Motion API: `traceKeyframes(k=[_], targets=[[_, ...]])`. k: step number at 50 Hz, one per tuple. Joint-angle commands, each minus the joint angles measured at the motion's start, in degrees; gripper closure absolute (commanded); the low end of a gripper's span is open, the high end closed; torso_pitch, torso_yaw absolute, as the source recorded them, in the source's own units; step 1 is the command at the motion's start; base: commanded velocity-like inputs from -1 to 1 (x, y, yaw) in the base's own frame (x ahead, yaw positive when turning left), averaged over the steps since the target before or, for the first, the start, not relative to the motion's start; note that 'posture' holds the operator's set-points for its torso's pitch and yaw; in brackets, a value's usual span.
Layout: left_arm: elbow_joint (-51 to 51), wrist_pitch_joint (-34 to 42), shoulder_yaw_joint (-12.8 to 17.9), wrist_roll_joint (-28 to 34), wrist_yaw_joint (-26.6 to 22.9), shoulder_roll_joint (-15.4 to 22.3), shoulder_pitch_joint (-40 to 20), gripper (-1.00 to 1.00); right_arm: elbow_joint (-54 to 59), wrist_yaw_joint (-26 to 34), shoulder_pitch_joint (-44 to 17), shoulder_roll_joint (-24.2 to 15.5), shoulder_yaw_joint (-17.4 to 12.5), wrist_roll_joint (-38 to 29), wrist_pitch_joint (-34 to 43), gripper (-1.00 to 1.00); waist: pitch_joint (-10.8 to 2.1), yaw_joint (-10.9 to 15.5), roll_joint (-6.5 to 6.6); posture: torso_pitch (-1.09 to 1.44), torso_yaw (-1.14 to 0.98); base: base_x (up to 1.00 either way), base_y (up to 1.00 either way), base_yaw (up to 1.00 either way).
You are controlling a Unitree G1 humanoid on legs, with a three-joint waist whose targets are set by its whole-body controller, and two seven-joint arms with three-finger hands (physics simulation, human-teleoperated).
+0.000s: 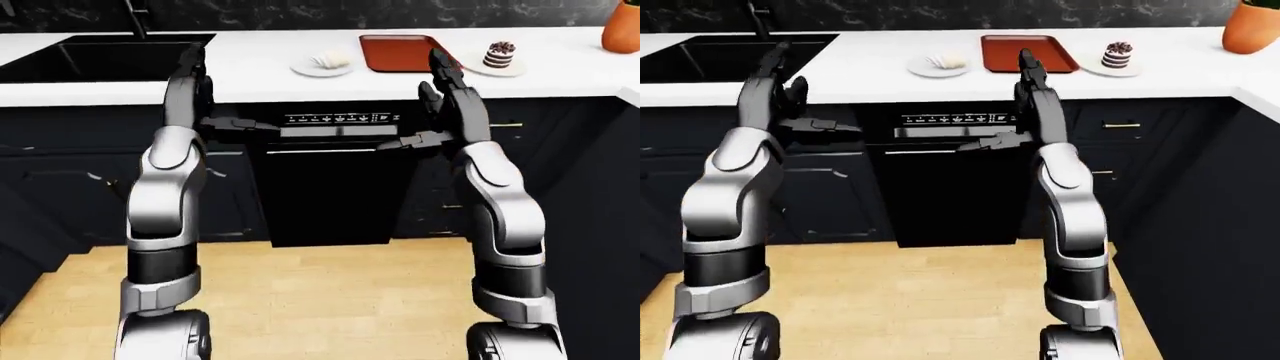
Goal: Move the dessert items from the plate to the tray.
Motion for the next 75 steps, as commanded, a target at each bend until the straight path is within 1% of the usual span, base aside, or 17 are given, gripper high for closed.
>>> traceKeyframes(k=[1,12,17,25,33,37,38,40,46,53,61,62,66,69,71,72,75], targets=[[2.3,-4.6,0.4,-0.6,0.9,1.0,-4.4,-1.0,1.3,0.4,-4.5,-1.1,0.2,0.7,-3.5,-1.0,-2.53,-0.1,0.31,0.0,0.0,0.08,0.0,0.0],[9.9,-4.2,0.7,-1.9,-1.0,6.7,-13.9,-1.0,2.5,1.0,-14.9,-5.6,-0.4,1.3,2.0,-1.0,-1.05,-0.1,0.35,0.0,0.0,0.11,0.0,0.0],[9.5,-3.9,1.0,-1.9,-0.7,7.5,-15.0,-1.0,3.1,0.9,-16.4,-5.8,-0.4,1.8,2.0,-1.0,0.94,-0.4,3.09,0.0,0.0,0.28,0.0,0.0],[6.0,-1.8,1.4,-1.8,-0.3,8.4,-14.1,-1.0,2.4,-0.3,-16.5,-5.6,-0.6,3.1,1.4,-1.0,0.39,-0.5,4.35,0.0,0.0,0.33,-0.18,0.0],[5.0,-1.1,1.4,-2.0,0.1,8.7,-14.3,-1.0,1.8,-1.2,-16.8,-6.3,-0.8,3.1,2.1,-1.0,0.11,0.1,1.12,0.0,0.0,0.32,-0.51,0.0],[5.2,-1.4,1.6,-1.9,0.2,8.9,-14.3,-1.0,2.6,-1.9,-17.2,-6.6,-0.7,2.3,1.7,-1.0,-1.19,-0.7,-3.13,0.0,0.0,0.12,-0.67,0.0],[5.3,-1.5,1.6,-1.8,0.1,9.0,-14.2,-1.0,2.8,-2.0,-17.3,-6.6,-0.8,2.3,1.7,-1.0,-1.49,-0.9,-2.25,0.0,0.0,0.09,-0.67,0.0],[5.4,-1.8,1.8,-1.8,0.2,9.1,-14.2,-1.0,2.8,-2.2,-17.3,-6.7,-0.8,2.1,1.7,-1.0,0.2,-1.2,-3.89,0.0,0.0,0.09,-0.68,0.0],[5.9,-2.6,2.2,-1.9,0.6,9.7,-14.2,-1.0,2.3,-2.0,-17.3,-6.9,-0.7,2.0,2.0,-1.0,-0.21,-0.7,-0.8,0.0,0.0,0.1,-0.5,0.0],[5.7,-2.7,2.2,-2.1,1.1,10.1,-14.6,-1.0,2.1,-1.7,-17.1,-6.9,-0.9,1.9,1.8,-1.0,0.77,0.8,-2.38,0.0,0.0,0.31,-0.01,0.0],[5.6,-2.5,2.2,-2.0,1.4,10.3,-15.0,-1.0,1.7,-1.8,-17.4,-6.9,-0.9,2.1,2.3,-1.0,1.08,1.0,-0.85,0.0,0.0,0.3,0.0,0.0],[5.4,-2.4,2.2,-2.0,1.4,10.4,-14.9,-1.0,1.3,-1.9,-17.4,-6.9,-1.0,2.2,2.5,-1.0,1.73,0.8,-2.22,0.0,0.0,0.25,0.0,0.0],[4.5,-2.2,2.5,-2.1,1.5,10.5,-14.0,-1.0,0.4,-2.0,-16.9,-6.9,-1.1,2.4,2.9,-1.0,-0.16,0.2,1.1,0.0,0.0,0.15,0.0,0.0],[3.7,-1.6,2.7,-2.3,1.7,10.7,-14.0,-1.0,0.3,-2.4,-17.1,-7.0,-1.3,2.8,3.2,-1.0,0.57,0.6,-0.42,0.0,0.0,0.08,-0.01,0.0],[3.5,-1.6,2.7,-2.3,1.8,10.7,-13.8,-1.0,0.3,-2.5,-17.1,-7.1,-1.4,3.0,3.3,-1.0,-0.44,-1.1,-4.28,0.0,0.0,0.08,-0.29,0.0],[3.4,-1.4,2.7,-2.3,1.9,10.8,-13.8,-1.0,0.2,-2.5,-17.1,-7.2,-1.4,3.0,3.3,-1.0,-0.76,-0.8,-1.42,0.0,0.0,0.09,-0.34,0.0],[3.0,-1.1,2.6,-2.4,2.0,10.8,-13.8,-1.0,0.2,-2.5,-17.1,-7.4,-1.2,3.0,3.2,-1.0,-0.44,-1.2,-1.16,0.0,0.0,0.08,-0.34,0.0]])
